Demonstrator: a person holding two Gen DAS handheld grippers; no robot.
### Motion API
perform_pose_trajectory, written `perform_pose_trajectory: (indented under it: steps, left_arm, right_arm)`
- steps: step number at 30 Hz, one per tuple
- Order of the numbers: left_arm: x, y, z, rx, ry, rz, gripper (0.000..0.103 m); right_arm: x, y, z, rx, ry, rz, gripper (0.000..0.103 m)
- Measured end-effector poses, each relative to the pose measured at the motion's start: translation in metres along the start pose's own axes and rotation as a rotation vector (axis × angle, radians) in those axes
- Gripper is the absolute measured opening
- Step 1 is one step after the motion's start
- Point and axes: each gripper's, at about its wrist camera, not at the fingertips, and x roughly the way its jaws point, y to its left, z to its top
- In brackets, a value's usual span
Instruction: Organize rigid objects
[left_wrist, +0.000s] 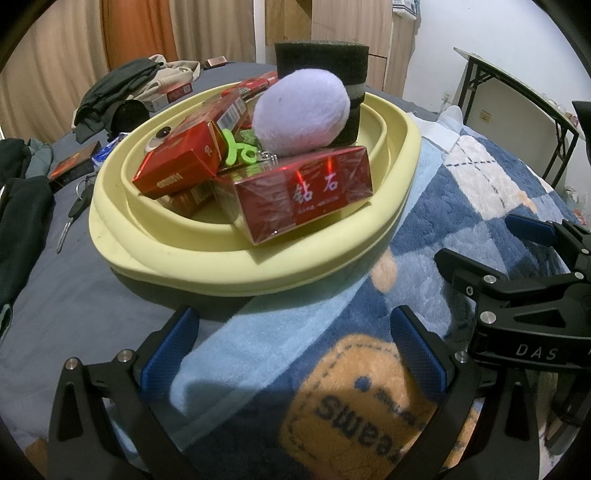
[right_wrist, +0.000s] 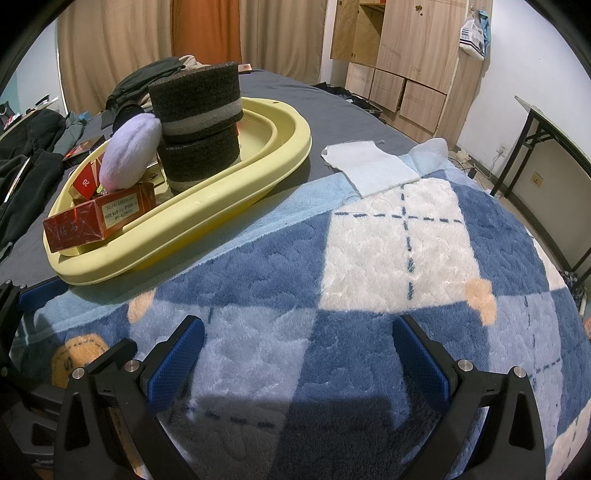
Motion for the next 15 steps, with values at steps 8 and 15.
perform_pose_trajectory:
  steps: [8,15]
  left_arm:
    - [0.0009,-0.0023,0.0007,0.003,-0.011,0.002,0.103]
    - [-0.0002,-0.0005,-0.0019,0.001,-0.013,-0.002,0.103]
  right_arm:
    - [0.0004,-0.0003,-0.0003,0.000,-0.001,-0.001,0.103]
    - [0.0014,-0.0016,-0.0003,-0.004,0.000,-0.005,0.103]
